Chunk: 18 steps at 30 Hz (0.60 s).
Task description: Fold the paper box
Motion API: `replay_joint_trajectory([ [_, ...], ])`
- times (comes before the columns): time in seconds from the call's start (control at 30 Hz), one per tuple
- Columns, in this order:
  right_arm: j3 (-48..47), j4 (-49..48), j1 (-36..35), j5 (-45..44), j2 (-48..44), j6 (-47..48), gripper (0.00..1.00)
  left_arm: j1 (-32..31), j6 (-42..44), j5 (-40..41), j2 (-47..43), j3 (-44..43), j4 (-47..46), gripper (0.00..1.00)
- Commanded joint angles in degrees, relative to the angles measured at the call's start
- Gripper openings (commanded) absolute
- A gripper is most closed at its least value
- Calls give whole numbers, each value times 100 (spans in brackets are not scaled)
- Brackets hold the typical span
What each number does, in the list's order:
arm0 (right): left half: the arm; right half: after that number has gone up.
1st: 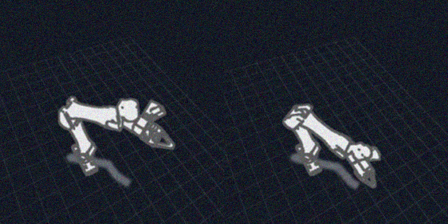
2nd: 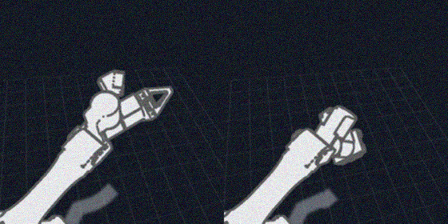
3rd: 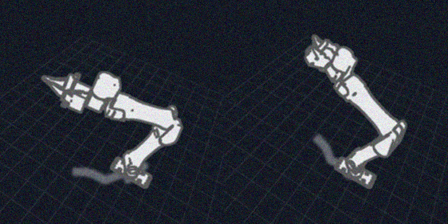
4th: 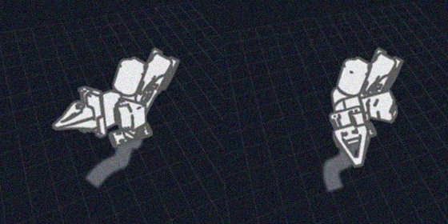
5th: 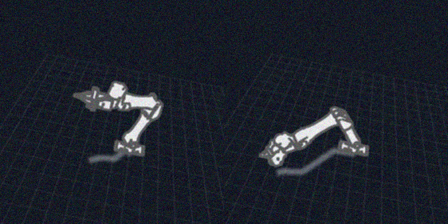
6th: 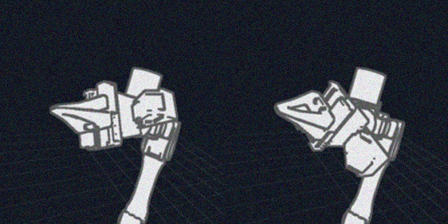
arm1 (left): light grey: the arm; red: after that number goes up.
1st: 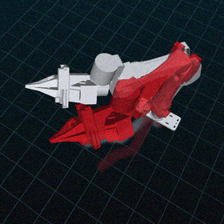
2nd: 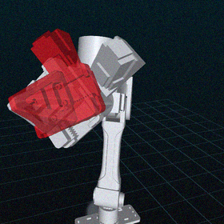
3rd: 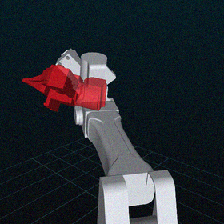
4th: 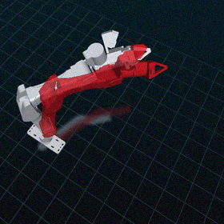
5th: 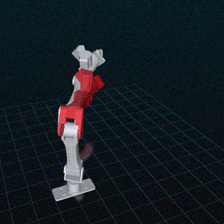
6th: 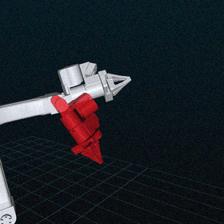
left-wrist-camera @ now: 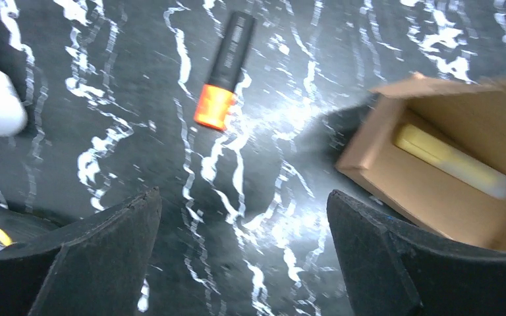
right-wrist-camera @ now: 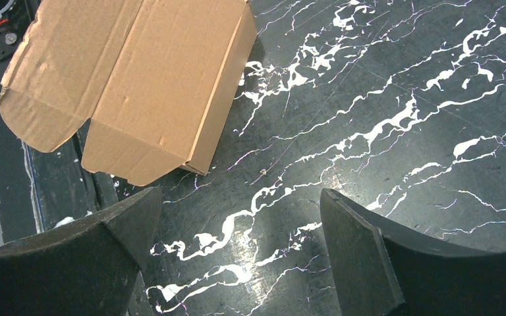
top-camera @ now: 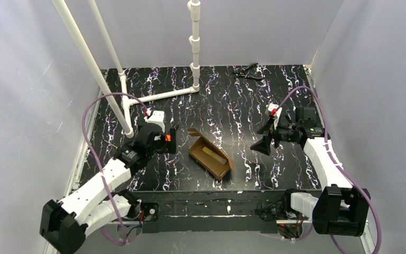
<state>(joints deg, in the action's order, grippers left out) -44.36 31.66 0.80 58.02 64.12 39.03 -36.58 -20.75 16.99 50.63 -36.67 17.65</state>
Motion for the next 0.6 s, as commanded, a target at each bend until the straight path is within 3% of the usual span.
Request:
replay_joint_trajectory([
  [0.0,-29,43,42,60,-5,61,99,769,1412,-363,656,-417,-294,98],
  [0.1,-37,49,42,61,19,69,98,1291,1745,-1314,1293,-840,-100,98],
  [0.23,-47,71,43,42,35,96,99,1734,2039,-2579,2553,-1898,980,98],
  [0.37,-45,77,43,34,56,111,98,1783,2403,-2718,3344,-2466,1269,98],
  [0.57,-60,86,43,24,91,123,98,1785,2556,-2206,4342,-3172,1534,95],
])
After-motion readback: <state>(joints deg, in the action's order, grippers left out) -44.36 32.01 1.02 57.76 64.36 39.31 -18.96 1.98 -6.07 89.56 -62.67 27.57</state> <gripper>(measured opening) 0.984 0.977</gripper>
